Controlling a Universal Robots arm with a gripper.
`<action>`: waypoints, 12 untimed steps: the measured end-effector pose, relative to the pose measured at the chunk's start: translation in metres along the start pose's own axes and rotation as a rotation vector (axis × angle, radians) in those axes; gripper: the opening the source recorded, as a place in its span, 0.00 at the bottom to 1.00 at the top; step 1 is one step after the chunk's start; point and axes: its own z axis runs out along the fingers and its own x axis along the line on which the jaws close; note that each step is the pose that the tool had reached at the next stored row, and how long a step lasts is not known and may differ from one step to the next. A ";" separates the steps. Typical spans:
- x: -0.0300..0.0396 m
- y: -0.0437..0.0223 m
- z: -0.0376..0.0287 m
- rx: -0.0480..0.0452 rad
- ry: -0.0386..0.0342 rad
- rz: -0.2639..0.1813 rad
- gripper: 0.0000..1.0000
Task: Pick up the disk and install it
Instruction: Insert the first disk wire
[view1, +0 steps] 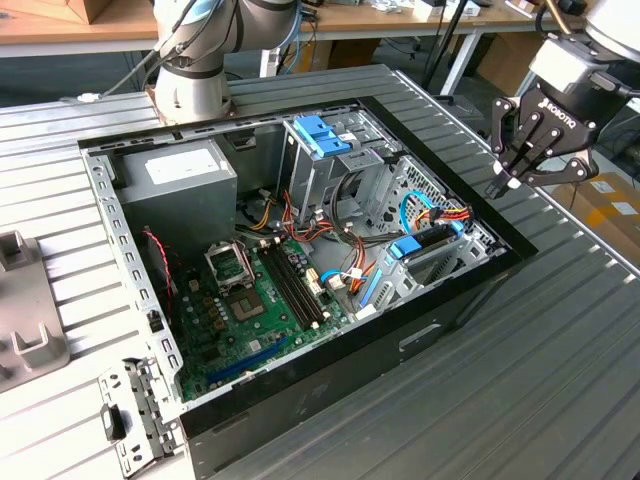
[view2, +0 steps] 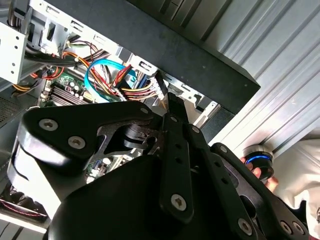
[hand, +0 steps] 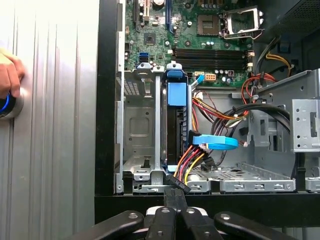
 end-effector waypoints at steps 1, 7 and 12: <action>0.0000 0.0000 0.0000 -0.0001 0.0001 -0.001 0.10; 0.0000 0.0000 0.0000 -0.0002 0.0003 -0.005 0.17; 0.0000 0.0000 0.0000 -0.0003 0.0006 -0.008 0.35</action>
